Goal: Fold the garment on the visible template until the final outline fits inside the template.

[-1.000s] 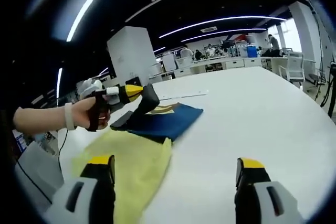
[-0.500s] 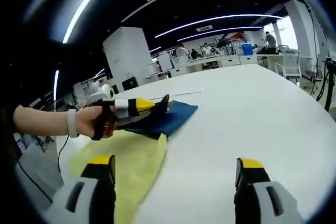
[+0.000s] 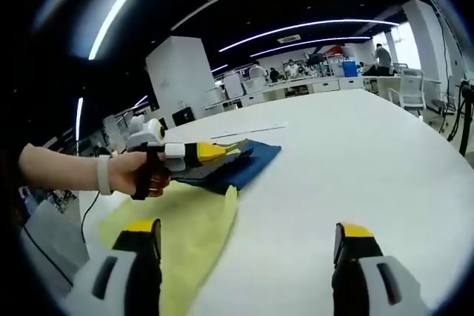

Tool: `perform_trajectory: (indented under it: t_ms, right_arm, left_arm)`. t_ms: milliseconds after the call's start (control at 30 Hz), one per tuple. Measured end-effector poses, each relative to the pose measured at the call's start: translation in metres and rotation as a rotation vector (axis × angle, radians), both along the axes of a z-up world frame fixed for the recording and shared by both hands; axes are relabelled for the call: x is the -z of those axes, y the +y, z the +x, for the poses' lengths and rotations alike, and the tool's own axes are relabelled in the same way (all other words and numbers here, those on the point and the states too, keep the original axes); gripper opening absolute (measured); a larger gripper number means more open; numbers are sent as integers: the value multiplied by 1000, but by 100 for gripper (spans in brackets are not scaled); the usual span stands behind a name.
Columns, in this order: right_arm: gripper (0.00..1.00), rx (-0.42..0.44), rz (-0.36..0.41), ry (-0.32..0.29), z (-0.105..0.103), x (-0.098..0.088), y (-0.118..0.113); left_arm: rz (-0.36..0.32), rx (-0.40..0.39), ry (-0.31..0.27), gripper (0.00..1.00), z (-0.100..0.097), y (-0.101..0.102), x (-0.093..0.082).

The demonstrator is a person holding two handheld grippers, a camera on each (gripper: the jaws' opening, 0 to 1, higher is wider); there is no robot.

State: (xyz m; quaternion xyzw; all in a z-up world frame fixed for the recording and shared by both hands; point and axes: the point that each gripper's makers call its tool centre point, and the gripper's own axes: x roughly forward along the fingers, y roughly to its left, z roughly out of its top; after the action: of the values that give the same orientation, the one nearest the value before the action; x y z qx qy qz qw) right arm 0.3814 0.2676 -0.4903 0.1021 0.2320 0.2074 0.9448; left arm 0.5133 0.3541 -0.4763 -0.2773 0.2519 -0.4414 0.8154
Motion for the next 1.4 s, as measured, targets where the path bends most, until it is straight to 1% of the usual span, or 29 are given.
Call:
perform_trajectory:
  t_ms: [33, 67, 133, 200, 233, 267, 300, 367, 433, 500, 567, 700, 800, 867, 967, 1000, 1033, 1133, 1200, 1300, 1333, 1367, 1400]
  right_arm:
    - [99, 0, 1, 2, 0, 0, 1]
    - [99, -1, 0, 1, 1, 0, 1]
    - [99, -6, -3, 2, 1, 0, 3]
    - [99, -8, -1, 2, 2, -1, 4]
    - [99, -11, -2, 3, 2, -1, 5]
    - [99, -13, -3, 0, 2, -1, 6]
    - [99, -14, -4, 0, 3, -1, 7]
    - [99, -16, -4, 2, 3, -1, 9]
    - [99, -22, -5, 2, 4, -1, 11]
    - [99, -28, -6, 1, 4, -1, 14]
    - [99, -34, -6, 3, 5, -2, 17]
    - [99, -43, -8, -4, 7, -6, 21]
    - [99, -55, -13, -9, 7, -10, 24]
    - [99, -62, -15, -13, 7, -11, 26]
    - [100, -83, -26, 0, 6, -8, 29]
    - [100, -86, -28, 1, 5, -7, 30]
    - [100, -88, -26, 3, 5, -7, 31]
    - [100, -88, -20, 2, 3, -8, 32]
    - [100, -91, -21, 4, 2, -7, 33]
    - [100, -96, -22, 9, -2, -6, 33]
    - [100, -92, -14, 11, -2, -6, 33]
    - [100, -82, 4, 12, -2, -7, 33]
    - [100, -81, 5, 11, -2, -7, 32]
  left_arm:
    - [7, 4, -18, 1, -1, 0, -1]
    - [12, 15, -38, 5, -2, -1, -3]
    - [31, 29, -71, 16, -4, -2, -5]
    - [46, 42, -104, 22, -5, -1, -7]
    - [67, 58, -124, 26, -8, 0, -8]
    - [102, 54, -159, 30, -8, 3, -7]
    - [118, 63, -174, 34, -8, 5, -7]
    - [132, 88, -163, 37, -14, 7, -6]
    - [169, 94, -197, 40, -15, 11, -5]
    - [178, 94, -204, 44, -17, 15, -7]
    - [178, 94, -208, 50, -20, 19, -10]
    - [201, 113, -244, 52, -26, 27, -15]
    - [202, 120, -261, 57, -33, 40, -20]
    - [221, 116, -272, 60, -34, 49, -19]
    - [232, 102, -269, 70, -34, 63, -19]
    - [240, 101, -275, 73, -34, 66, -19]
    - [261, 103, -293, 75, -35, 71, -19]
    - [281, 105, -301, 77, -38, 80, -19]
    - [289, 110, -295, 78, -42, 86, -19]
    - [319, 111, -307, 78, -50, 103, -19]
    - [321, 112, -313, 78, -52, 107, -19]
    - [338, 116, -318, 78, -56, 114, -18]
    - [343, 114, -316, 78, -58, 119, -18]
